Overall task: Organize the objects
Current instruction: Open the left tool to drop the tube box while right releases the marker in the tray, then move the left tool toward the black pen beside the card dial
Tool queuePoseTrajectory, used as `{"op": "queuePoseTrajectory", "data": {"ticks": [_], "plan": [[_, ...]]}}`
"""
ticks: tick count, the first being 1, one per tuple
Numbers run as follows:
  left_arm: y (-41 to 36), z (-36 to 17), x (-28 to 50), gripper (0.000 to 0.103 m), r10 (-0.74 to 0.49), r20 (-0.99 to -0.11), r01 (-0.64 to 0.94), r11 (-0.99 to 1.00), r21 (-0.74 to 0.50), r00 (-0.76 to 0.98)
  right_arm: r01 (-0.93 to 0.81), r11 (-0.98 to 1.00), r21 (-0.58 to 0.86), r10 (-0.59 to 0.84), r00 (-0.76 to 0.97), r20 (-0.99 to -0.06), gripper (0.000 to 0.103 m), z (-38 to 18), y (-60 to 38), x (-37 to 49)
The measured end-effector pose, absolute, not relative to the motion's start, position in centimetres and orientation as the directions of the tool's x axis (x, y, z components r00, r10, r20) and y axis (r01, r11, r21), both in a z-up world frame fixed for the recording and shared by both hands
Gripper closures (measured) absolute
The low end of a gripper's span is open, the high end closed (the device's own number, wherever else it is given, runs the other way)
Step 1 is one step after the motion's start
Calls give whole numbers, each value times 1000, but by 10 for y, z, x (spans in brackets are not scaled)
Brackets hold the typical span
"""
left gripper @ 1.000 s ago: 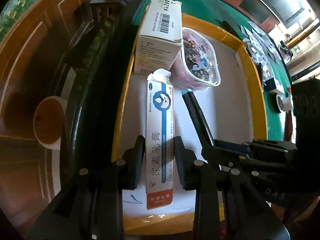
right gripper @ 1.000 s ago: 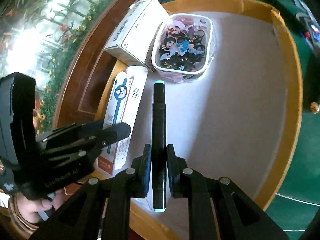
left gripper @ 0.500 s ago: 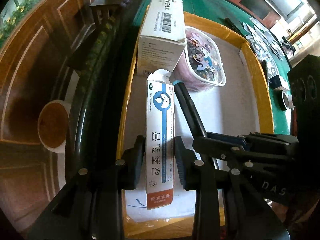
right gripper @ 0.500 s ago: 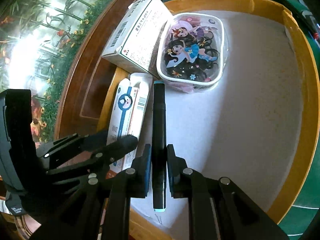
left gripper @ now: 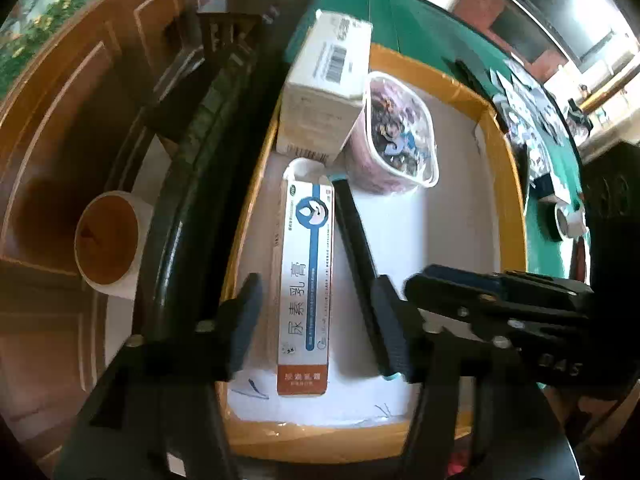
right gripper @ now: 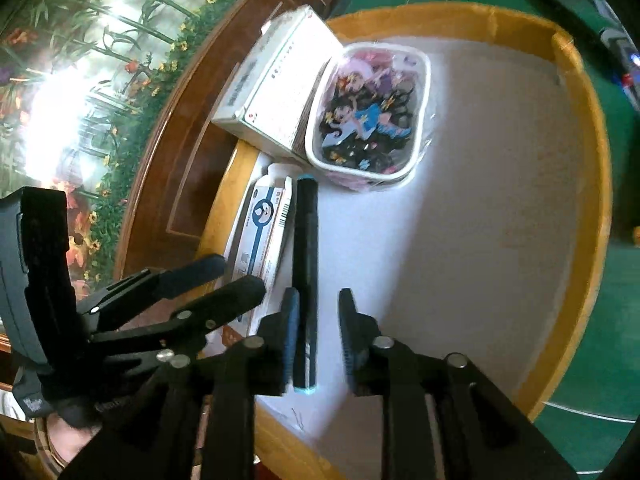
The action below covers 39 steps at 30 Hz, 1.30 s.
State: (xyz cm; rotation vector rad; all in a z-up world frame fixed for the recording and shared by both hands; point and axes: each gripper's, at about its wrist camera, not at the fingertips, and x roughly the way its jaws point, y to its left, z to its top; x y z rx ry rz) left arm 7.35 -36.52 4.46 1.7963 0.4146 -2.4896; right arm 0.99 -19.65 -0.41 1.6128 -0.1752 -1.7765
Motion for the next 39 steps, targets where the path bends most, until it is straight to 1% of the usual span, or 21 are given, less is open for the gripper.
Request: {"op": "queuePoseTrajectory", "data": {"ticks": [1,3,6,11,14,15,16,20,21,22,30,36,39], "plan": [[-366,48,75,34,130,-933,191,-960,-202,-336,413,-734,539,-581,29,-814,65,0,-194,10],[-367,57,77,31,127,-926,205,-956,-210,-357,412,-731,544,-596,5,-803,53,9,-185,11],[-363,67,79,31,128,-914,206,-953,-220,-384,418,-722,552,-620,-38,-783,52,27,-167,13],[-341,79,75,31,159,-902,166,-956,-243,-401,410,-747,524,-611,-110,-784,43,46,-126,12],[-316,85,65,31,196,-888,117,-957,-266,-416,372,-784,496,-580,-154,-800,34,51,-96,8],[-305,86,61,31,214,-884,95,-956,-276,-415,350,-799,488,-568,-174,-805,27,51,-81,7],[-293,86,56,31,232,-883,72,-956,-285,-409,326,-814,482,-556,-192,-809,24,52,-71,5],[-240,82,40,29,284,-883,-29,-955,-295,-373,221,-849,480,-524,-238,-818,24,51,-22,3],[-231,81,38,24,297,-882,-46,-952,-301,-366,204,-855,476,-516,-245,-821,24,50,-13,3],[-220,81,35,23,310,-880,-64,-949,-309,-359,187,-861,472,-507,-252,-824,24,50,-2,3],[-147,80,5,23,361,-880,-199,-929,-311,-309,42,-879,474,-461,-321,-827,23,46,88,10],[-114,64,-29,23,358,-890,-247,-924,-293,-282,-48,-880,473,-430,-343,-835,23,38,134,14],[-103,50,-54,23,326,-900,-263,-931,-252,-291,-69,-877,475,-425,-351,-835,23,37,146,16]]}}
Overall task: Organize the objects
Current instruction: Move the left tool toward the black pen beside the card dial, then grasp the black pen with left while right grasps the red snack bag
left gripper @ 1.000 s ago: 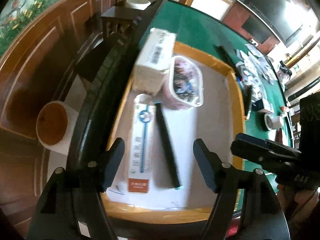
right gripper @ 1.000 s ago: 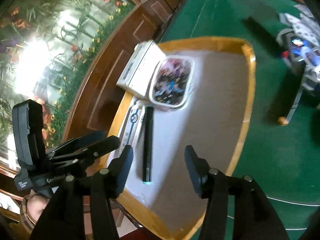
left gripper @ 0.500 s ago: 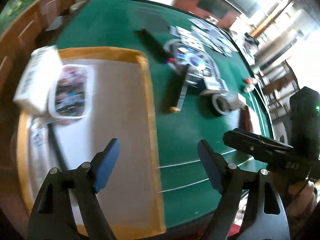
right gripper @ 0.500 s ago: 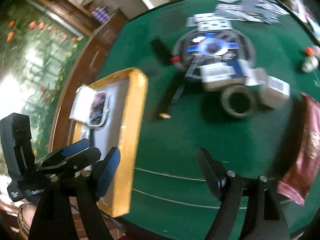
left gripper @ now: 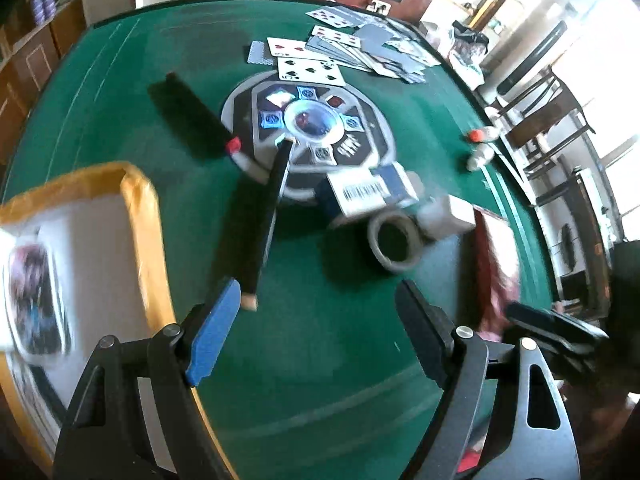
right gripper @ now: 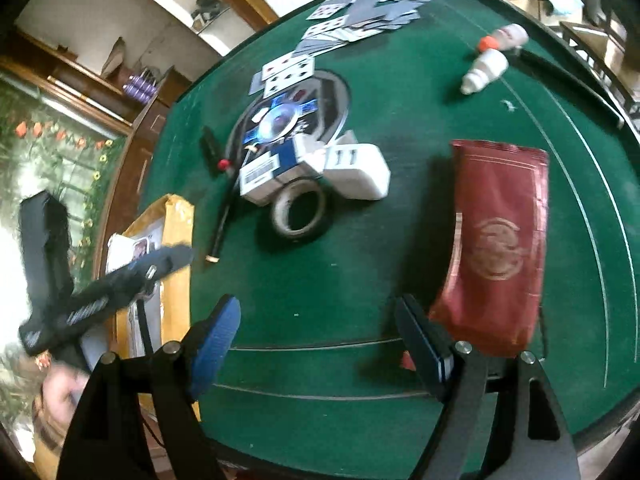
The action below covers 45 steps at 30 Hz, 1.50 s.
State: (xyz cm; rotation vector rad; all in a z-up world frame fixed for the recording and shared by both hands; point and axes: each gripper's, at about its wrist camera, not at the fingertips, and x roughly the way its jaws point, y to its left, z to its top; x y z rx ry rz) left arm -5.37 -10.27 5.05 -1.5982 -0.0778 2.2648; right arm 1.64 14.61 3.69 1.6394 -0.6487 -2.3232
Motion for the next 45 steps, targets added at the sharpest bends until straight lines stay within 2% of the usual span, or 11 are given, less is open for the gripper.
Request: {"op": "queuePoseTrajectory", "data": {"ticks": [5,7,12,15,17,33,35,37,38,40,45], "plan": [[-96,21,-92,24,251,-924,-249,-951,-180,-290,-97,-876,473,-411,-363,-836,23,37,165,21],[-98,12,-101,41,220,-931,-225,-962,-157,-290,-109,-877,468,-401,-369,-839,23,37,173,24],[-92,5,-107,60,174,-939,-243,-965,-102,-298,-163,-877,451,-367,-378,-850,23,33,199,32],[-89,6,-106,86,166,-939,-250,-964,-91,-302,-196,-877,438,-346,-375,-860,23,28,210,34],[-89,6,-99,88,175,-936,-251,-963,-98,-305,-217,-880,422,-325,-374,-869,23,24,216,34],[-82,14,28,87,314,-915,-224,-939,-260,-254,-211,-965,153,-80,-321,-944,23,-12,209,-13],[-85,24,23,79,312,-905,-194,-945,-263,-290,-178,-981,79,-20,-312,-950,23,-14,200,-18],[-87,28,15,50,303,-904,-176,-950,-260,-302,-147,-989,31,17,-309,-951,23,-16,193,-19],[-87,29,9,47,297,-903,-170,-952,-255,-311,-121,-993,3,35,-310,-950,23,-18,189,-18],[-84,27,1,47,274,-908,-160,-959,-233,-317,-78,-997,-10,35,-324,-945,38,-17,185,-17],[-79,21,-29,47,242,-913,-134,-969,-209,-328,-20,-1000,-4,10,-336,-942,54,-12,184,-14]]}}
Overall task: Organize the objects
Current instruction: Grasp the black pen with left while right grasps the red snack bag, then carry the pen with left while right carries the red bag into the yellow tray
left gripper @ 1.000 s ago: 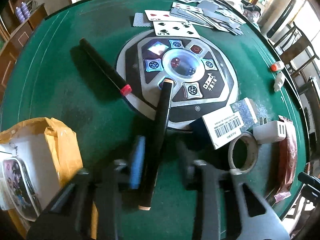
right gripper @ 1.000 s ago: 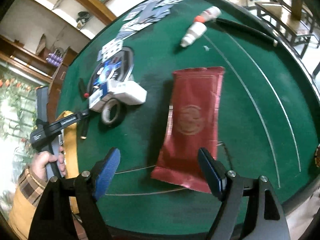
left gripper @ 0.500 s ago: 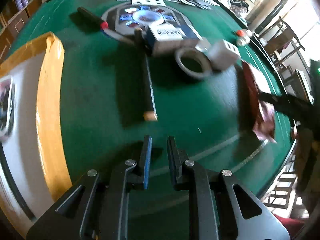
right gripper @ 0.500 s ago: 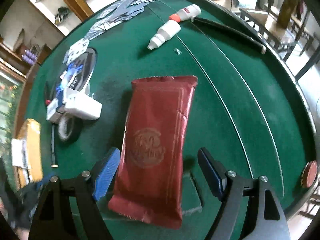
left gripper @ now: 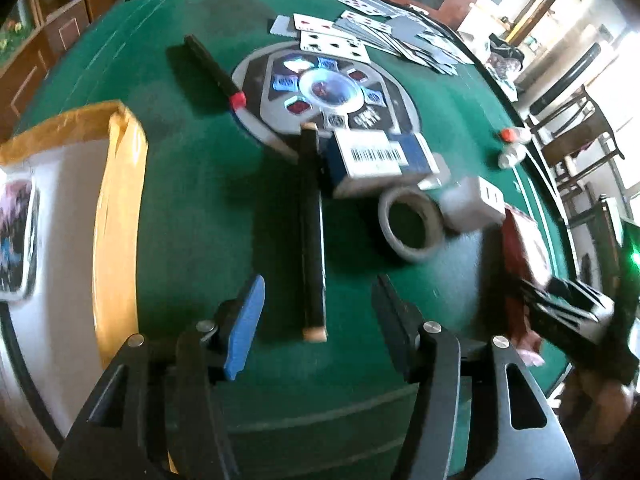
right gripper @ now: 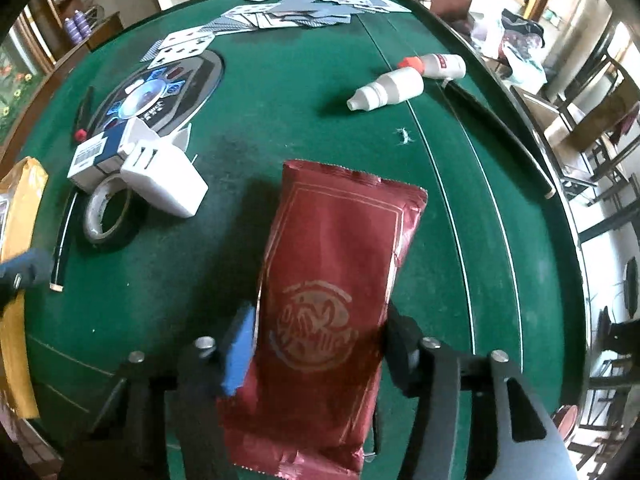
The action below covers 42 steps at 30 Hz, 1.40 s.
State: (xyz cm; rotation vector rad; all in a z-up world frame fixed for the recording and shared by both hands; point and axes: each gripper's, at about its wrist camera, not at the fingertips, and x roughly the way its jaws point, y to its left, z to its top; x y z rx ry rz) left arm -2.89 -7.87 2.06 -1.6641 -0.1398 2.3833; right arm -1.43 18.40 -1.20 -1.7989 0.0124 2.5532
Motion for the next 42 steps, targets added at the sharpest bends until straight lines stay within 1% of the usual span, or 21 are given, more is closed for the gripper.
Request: {"op": "queuePoseTrajectory", "data": {"ticks": [1,3,5,6,8,9,10,12,18,24,32,42], "plan": [[-80,21,-34,47,233,-915,-135,-971,-199,-330,-18,-1000,9,-3,-340,-941,58,-11,185,-13],[-78,17,-45,47,212,-921,-129,-975,-179,-326,-18,-999,44,-36,-335,-941,62,-8,188,-8],[-77,11,-55,48,199,-931,-120,-978,-170,-305,-8,-996,94,-86,-331,-940,63,-6,189,-3],[-76,8,-59,51,192,-934,-117,-980,-164,-301,-5,-993,115,-107,-332,-937,63,-5,190,0],[-74,7,-64,60,169,-935,-122,-983,-138,-311,8,-987,162,-155,-342,-927,63,-1,190,6],[-73,6,-65,67,158,-936,-125,-984,-124,-315,16,-984,175,-170,-344,-923,63,0,190,8],[-73,5,-66,78,159,-936,-129,-984,-124,-314,23,-983,181,-178,-346,-921,63,2,190,10],[-75,4,-68,89,164,-936,-125,-983,-131,-311,36,-981,191,-192,-353,-916,63,7,189,15],[-81,6,-56,89,215,-930,-135,-974,-182,-299,73,-972,224,-235,-374,-897,63,23,181,23],[-92,7,-11,89,262,-925,-114,-964,-240,-274,132,-959,250,-282,-386,-879,63,36,161,25],[-104,17,31,89,283,-913,-95,-959,-267,-293,195,-947,254,-310,-366,-877,63,35,133,24],[-118,39,48,89,312,-888,-79,-949,-304,-336,265,-934,238,-324,-354,-877,63,39,106,24]]}}
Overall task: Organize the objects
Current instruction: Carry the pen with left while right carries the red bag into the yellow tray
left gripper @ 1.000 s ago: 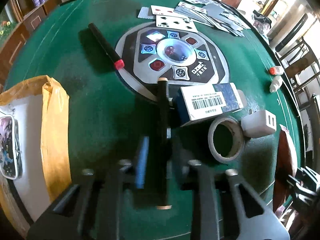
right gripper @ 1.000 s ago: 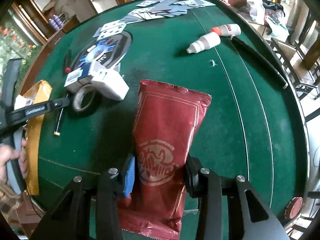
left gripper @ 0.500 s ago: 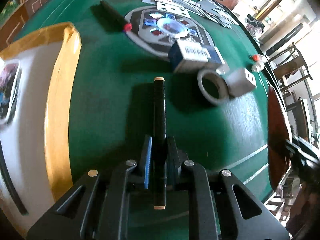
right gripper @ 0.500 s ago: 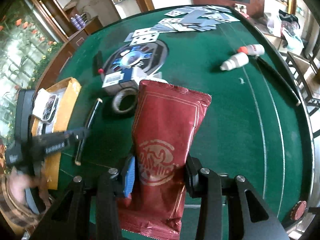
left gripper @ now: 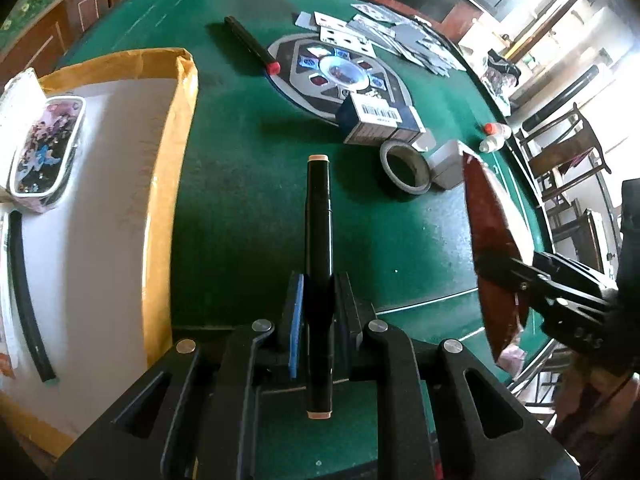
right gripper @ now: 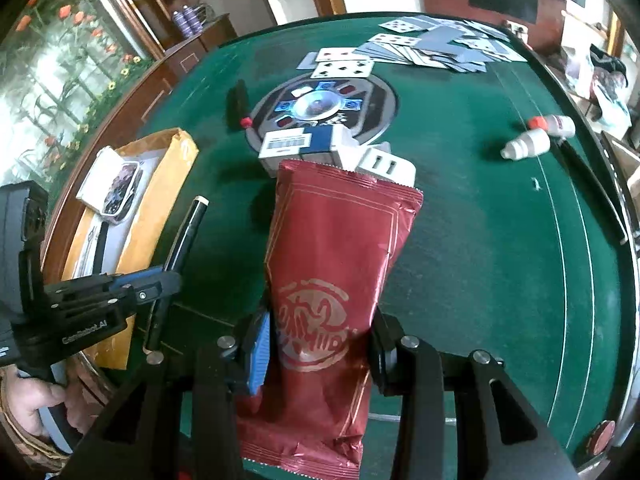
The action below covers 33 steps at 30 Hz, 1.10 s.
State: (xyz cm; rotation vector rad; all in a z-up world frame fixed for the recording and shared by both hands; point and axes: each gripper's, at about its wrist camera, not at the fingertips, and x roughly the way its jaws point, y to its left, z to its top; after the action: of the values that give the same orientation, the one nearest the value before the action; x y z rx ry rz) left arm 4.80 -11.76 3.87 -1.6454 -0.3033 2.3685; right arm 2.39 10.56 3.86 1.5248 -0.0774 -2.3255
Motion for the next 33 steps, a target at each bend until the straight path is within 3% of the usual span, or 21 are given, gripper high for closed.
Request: {"op": "queuePoseTrajectory", "data": {"ticks": [15,33], "plan": [[-163,72,64,89,316,-855,-22,-941,-337,-412,337,-911,238,-355,-350,-867,63,52,68,22],[-250,74,83,89,251,-858,126,-932,-339,-449,413,-828,379,-506,-256,-824,63,67,-23,13]]}}
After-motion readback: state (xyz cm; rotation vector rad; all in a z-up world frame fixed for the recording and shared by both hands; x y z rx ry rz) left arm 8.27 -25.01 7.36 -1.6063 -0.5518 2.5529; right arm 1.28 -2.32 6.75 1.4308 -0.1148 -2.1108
